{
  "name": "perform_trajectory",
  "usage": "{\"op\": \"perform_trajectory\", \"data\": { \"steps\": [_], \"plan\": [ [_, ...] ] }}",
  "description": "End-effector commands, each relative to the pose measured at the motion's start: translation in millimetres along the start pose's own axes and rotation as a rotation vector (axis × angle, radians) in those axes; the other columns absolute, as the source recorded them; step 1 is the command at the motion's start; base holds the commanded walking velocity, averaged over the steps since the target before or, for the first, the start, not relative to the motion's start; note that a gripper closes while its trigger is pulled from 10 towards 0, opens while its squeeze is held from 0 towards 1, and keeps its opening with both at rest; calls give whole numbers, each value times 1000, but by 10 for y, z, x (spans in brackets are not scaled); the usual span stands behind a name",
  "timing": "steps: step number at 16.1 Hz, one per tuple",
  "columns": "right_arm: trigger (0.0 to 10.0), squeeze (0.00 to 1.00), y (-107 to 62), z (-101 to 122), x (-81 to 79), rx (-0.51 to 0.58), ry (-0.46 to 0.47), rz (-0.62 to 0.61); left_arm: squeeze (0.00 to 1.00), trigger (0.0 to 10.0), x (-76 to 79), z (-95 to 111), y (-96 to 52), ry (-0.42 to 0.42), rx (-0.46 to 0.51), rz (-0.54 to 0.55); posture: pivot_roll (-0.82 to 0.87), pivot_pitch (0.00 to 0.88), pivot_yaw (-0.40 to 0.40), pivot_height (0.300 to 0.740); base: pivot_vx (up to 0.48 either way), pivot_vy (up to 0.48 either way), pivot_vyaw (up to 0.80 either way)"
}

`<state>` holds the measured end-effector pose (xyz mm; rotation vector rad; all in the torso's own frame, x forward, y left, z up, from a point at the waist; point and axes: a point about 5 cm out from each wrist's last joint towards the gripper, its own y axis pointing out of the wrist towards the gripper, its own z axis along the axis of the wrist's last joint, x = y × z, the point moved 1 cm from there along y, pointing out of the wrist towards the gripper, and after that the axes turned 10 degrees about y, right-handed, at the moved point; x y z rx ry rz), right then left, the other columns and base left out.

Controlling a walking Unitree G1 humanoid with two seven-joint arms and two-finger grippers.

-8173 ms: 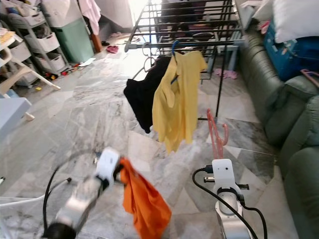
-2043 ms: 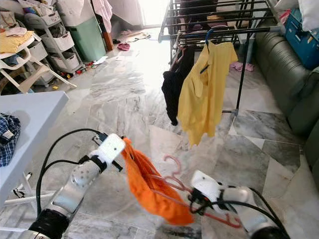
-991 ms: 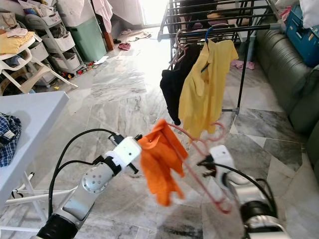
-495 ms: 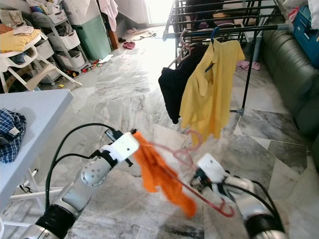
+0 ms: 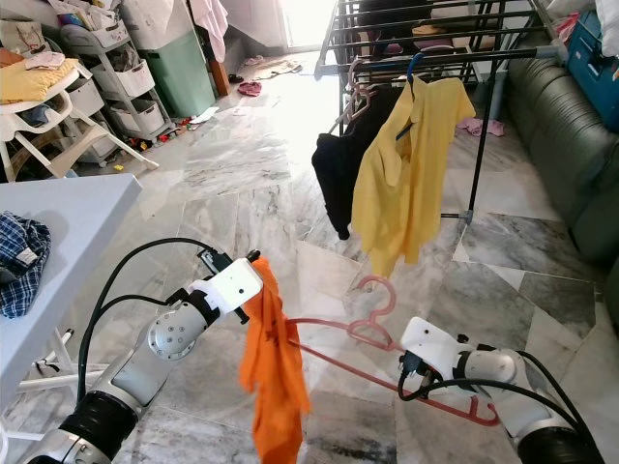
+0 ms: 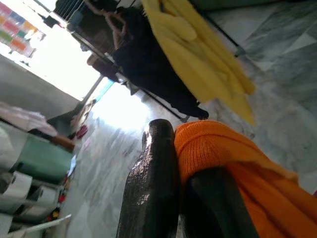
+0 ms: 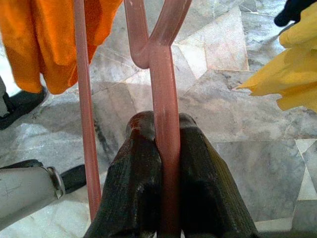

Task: Hang hanger

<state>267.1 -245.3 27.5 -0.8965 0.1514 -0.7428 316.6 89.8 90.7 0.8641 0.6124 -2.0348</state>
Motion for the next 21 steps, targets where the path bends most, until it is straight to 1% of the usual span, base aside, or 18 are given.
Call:
{"op": "perform_trajectory", "data": {
  "steps": [1,2,3,4,5,6,7,8,9,10,11,12,13,14,17,18,19,21],
  "plan": [
    [10000,0,37,54,-63,5,-34,36,0,10000,-60,37,-17,20,42,0,-112,0,167,740,0,0,0],
    [10000,0,50,58,-85,2,-43,48,0,10000,-45,48,-23,25,52,-6,-107,0,166,740,0,0,0],
    [10000,0,61,66,-71,-1,-58,29,0,10000,-16,60,-35,23,66,-19,-107,0,166,740,0,0,0],
    [10000,0,57,53,-31,-12,-61,1,0,10000,-5,54,-48,33,68,-24,-104,0,165,740,0,0,0],
    [10000,0,45,24,-1,-31,-65,-16,0,10000,-12,39,-54,40,63,-22,-104,0,165,740,0,0,0],
    [10000,0,14,-37,70,-64,-68,-65,0,10000,-30,7,-64,45,53,-22,-101,0,166,740,0,0,0],
    [10000,0,3,-57,96,-74,-66,-83,0,10000,-38,-5,-69,47,50,-21,-101,0,166,740,0,0,0],
    [10000,0,-55,-109,233,-98,-47,-186,0,10000,-66,-58,-82,55,26,-16,-99,0,168,740,0,0,0],
    [10000,0,-114,-94,362,-76,-4,-285,0,10000,-80,-160,-100,82,-28,-19,-104,0,173,740,0,0,0],
    [10000,0,-144,-57,427,-46,30,-337,0,10000,-80,-238,-113,102,-73,-22,-105,0,173,740,0,0,0],
    [10000,0,-154,-32,448,-27,50,-349,0,10000,-72,-277,-120,111,-95,-25,-108,0,173,740,0,0,0],
    [10000,0,-160,22,459,12,72,-350,0,10000,-65,-317,-129,117,-118,-20,-111,0,177,740,0,0,0],
    [10000,0,-153,203,433,127,132,-301,0,10000,-11,-393,-150,103,-158,-12,-114,0,175,740,0,0,0],
    [10000,0,-147,253,399,148,126,-267,0,10000,28,-414,-158,94,-168,-16,-114,0,175,740,0,0,0],
    [10000,0,-123,296,287,143,73,-168,0,10000,100,-470,-179,83,-199,-16,-115,0,173,740,0,0,0],
    [10000,0,-123,296,287,143,73,-168,0,10000,100,-470,-179,83,-199,-16,-115,0,173,740,0,0,0],
    [10000,0,-117,288,234,131,45,-123,0,10000,97,-515,-178,90,-226,-13,-111,0,167,740,0,0,0],
    [10000,0,-120,276,186,118,18,-83,0,10000,75,-544,-160,100,-244,-6,-111,0,165,740,0,0,0]
  ]
}}
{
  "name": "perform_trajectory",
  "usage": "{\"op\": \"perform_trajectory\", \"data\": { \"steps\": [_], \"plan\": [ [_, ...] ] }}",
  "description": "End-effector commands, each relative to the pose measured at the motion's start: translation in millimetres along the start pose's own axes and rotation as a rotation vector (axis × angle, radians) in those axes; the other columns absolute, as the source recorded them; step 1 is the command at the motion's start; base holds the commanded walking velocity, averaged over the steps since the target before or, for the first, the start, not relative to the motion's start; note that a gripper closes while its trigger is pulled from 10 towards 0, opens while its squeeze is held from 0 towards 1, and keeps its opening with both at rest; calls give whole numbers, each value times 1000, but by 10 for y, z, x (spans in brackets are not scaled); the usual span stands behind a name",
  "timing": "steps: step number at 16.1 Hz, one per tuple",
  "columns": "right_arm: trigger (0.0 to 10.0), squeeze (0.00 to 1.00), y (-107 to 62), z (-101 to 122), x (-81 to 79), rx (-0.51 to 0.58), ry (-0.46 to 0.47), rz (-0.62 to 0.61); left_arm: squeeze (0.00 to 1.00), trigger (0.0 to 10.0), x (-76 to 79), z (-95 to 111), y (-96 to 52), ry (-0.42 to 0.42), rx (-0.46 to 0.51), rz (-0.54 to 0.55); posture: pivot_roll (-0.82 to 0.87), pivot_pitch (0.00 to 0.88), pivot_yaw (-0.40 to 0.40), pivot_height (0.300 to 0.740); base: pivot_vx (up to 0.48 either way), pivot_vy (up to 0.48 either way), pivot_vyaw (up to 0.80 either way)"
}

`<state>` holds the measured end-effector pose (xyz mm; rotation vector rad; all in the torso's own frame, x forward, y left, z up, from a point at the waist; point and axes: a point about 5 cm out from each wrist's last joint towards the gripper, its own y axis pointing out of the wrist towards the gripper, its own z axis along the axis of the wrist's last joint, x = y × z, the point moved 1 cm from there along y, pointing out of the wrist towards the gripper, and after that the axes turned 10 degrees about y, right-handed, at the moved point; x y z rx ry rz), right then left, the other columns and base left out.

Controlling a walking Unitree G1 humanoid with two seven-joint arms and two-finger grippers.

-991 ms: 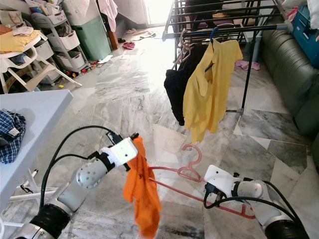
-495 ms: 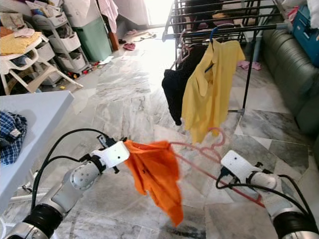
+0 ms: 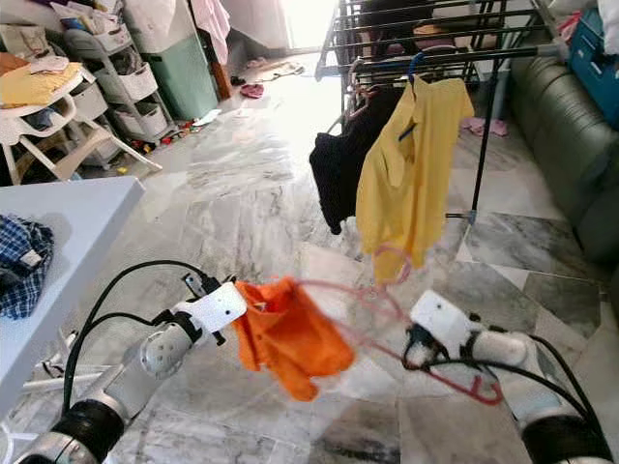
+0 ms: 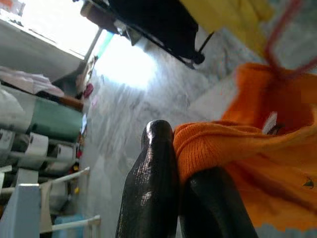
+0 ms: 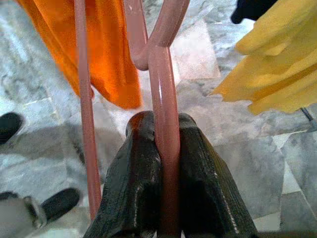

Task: Hang hanger

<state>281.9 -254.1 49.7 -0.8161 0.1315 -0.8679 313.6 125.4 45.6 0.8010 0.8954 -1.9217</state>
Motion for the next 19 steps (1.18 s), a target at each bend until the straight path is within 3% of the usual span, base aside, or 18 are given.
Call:
{"op": "perform_trajectory", "data": {
  "steps": [1,2,5,6,7,10,12,14,17,19],
  "plan": [
    [10000,0,4,119,-51,36,-56,44,0,10000,-120,-31,30,25,-18,38,-111,0,163,740,0,0,0],
    [10000,0,-28,58,-83,-9,-91,79,0,10000,-214,-20,76,27,-21,70,-117,0,162,740,0,0,0],
    [10000,0,-63,-25,-55,-58,-111,61,0,10000,-291,-23,96,27,-25,103,-117,0,161,740,0,0,0],
    [10000,0,-88,-25,46,-42,-78,-8,0,10000,-269,-99,73,36,-57,94,-116,0,161,740,0,0,0],
    [10000,0,-115,28,37,7,-34,12,0,10000,-232,-165,46,46,-84,87,-119,0,165,740,0,0,0],
    [10000,0,-156,67,-84,44,-5,122,0,10000,-224,-135,58,33,-68,103,-123,0,164,740,0,0,0],
    [10000,0,-155,92,-261,63,38,249,0,10000,-277,97,137,-1,38,157,-121,0,158,740,0,0,0],
    [10000,0,-142,104,-309,70,38,274,0,10000,-246,129,147,-1,50,153,-120,0,157,740,0,0,0],
    [10000,0,-189,71,-354,70,111,322,0,10000,-268,146,139,-11,70,194,-123,0,158,740,0,0,0],
    [10000,0,-173,-21,-403,16,61,315,0,10000,-364,192,154,-53,100,232,-122,0,159,740,0,0,0]
  ]
}}
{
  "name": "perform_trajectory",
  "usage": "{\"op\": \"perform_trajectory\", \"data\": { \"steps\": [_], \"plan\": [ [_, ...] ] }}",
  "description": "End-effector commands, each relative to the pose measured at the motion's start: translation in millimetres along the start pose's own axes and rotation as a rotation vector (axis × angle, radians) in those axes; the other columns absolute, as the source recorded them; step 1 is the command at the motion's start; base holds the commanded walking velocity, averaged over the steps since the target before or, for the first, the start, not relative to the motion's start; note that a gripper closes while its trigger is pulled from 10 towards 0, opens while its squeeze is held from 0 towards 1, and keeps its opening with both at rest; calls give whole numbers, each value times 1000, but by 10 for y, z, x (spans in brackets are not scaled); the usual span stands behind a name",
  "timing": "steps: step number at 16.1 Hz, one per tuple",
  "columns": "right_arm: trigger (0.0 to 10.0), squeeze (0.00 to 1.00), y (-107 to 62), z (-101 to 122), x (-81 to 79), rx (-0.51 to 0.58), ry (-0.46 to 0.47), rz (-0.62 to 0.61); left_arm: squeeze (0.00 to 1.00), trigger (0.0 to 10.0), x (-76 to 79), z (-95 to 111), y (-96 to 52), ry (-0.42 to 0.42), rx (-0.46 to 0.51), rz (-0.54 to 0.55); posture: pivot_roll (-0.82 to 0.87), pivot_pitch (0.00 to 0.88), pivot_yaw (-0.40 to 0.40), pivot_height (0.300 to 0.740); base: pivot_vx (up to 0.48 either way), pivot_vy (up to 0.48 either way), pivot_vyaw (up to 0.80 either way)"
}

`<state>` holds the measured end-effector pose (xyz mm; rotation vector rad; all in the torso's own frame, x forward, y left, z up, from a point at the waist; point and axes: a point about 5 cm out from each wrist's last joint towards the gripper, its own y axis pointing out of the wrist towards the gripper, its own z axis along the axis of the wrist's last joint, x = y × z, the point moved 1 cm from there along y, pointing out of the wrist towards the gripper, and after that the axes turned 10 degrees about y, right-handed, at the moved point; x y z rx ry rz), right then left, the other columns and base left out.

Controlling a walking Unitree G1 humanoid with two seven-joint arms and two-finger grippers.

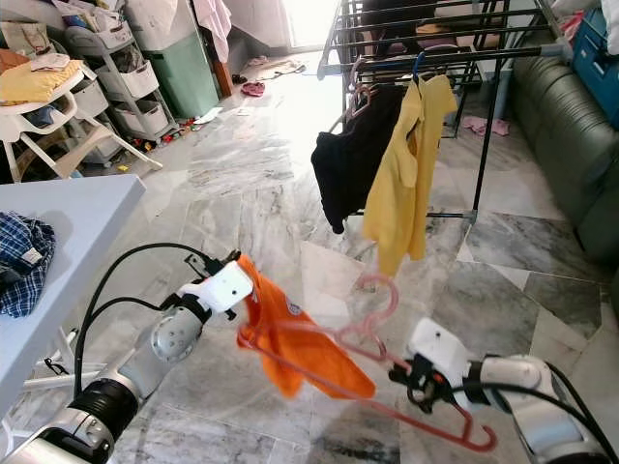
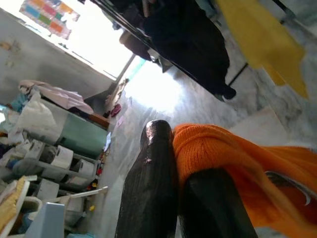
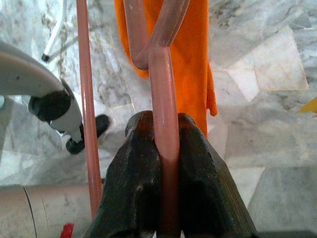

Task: Hang hanger

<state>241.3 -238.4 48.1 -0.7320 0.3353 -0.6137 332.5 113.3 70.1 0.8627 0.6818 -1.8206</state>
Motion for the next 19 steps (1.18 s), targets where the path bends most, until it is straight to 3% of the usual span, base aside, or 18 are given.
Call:
{"op": "perform_trajectory", "data": {
  "steps": [1,3,10,13,15,17,19],
  "plan": [
    [10000,0,25,72,-21,18,-32,4,0,10000,-141,11,42,-12,9,45,-122,0,159,740,0,0,0],
    [10000,0,51,192,47,55,-78,-75,0,10000,-161,32,45,-18,26,34,-118,0,163,740,0,0,0],
    [10000,0,-82,352,200,70,-163,-143,0,10000,-123,-151,-41,18,-39,-9,-111,0,161,740,0,0,0],
    [10000,0,-116,430,88,105,-167,-53,0,10000,-126,-254,-56,50,-95,-11,-115,0,161,740,0,0,0],
    [10000,0,-180,550,31,202,-145,-8,0,10000,-127,-295,-60,64,-118,-20,-118,0,161,740,0,0,0],
    [10000,0,-246,667,120,309,-86,-60,0,10000,-107,-384,-91,80,-169,-32,-120,0,162,740,0,0,0],
    [10000,0,-221,564,176,239,-107,-111,0,10000,-99,-396,-101,82,-172,-33,-119,0,163,740,0,0,0]
  ]
}}
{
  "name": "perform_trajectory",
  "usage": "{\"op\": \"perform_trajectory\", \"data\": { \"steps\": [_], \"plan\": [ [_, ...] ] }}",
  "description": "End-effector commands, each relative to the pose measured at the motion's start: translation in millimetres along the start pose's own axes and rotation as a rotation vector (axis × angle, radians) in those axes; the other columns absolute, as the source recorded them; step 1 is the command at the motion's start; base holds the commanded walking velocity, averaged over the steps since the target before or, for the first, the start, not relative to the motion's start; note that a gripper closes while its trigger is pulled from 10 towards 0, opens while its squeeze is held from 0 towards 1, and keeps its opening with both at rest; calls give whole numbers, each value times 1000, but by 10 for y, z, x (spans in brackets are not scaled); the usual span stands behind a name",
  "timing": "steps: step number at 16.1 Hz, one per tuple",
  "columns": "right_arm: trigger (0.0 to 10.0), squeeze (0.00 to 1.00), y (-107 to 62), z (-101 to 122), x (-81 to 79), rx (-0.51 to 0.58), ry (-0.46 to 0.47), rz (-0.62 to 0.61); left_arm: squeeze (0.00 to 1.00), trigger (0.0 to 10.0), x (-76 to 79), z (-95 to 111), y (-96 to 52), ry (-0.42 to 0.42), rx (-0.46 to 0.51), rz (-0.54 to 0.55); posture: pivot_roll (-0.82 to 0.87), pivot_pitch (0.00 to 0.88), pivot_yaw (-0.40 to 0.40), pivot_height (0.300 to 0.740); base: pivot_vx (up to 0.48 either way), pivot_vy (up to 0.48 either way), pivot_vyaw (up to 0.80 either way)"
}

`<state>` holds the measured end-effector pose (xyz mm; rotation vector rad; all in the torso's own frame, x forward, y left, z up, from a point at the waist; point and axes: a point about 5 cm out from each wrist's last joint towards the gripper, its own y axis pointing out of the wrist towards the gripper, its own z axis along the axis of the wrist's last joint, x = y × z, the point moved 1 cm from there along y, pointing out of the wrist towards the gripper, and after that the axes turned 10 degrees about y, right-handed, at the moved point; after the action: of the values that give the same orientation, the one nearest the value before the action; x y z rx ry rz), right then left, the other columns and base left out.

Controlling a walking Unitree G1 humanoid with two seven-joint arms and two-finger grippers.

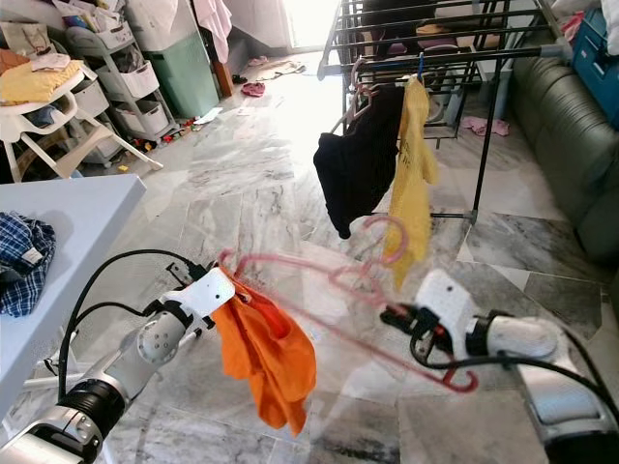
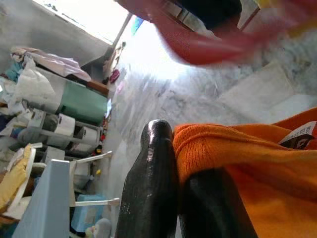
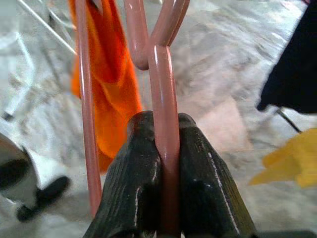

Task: Hang hanger

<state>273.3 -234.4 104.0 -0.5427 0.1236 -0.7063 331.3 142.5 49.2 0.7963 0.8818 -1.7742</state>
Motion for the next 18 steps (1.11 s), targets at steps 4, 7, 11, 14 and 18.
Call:
{"op": "perform_trajectory", "data": {
  "steps": [4,7,11,14,18],
  "plan": [
    [10000,0,46,-200,-25,-110,-28,-7,0,10000,-147,-67,-10,20,-13,39,-111,0,163,740,0,0,0],
    [10000,0,83,-264,-53,-136,-38,-9,0,10000,-195,0,-8,4,24,41,-110,0,164,740,0,0,0],
    [10000,0,126,-261,-30,-133,-62,-22,0,10000,-230,45,-43,1,63,38,-107,0,165,740,0,0,0],
    [10000,0,160,-252,-12,-137,-83,-30,0,10000,-248,79,-67,-13,81,32,-102,0,164,740,0,0,0],
    [10000,0,234,-247,-17,-140,-98,-22,0,10000,-267,118,-100,-22,100,27,-99,0,164,740,0,0,0]
  ]
}}
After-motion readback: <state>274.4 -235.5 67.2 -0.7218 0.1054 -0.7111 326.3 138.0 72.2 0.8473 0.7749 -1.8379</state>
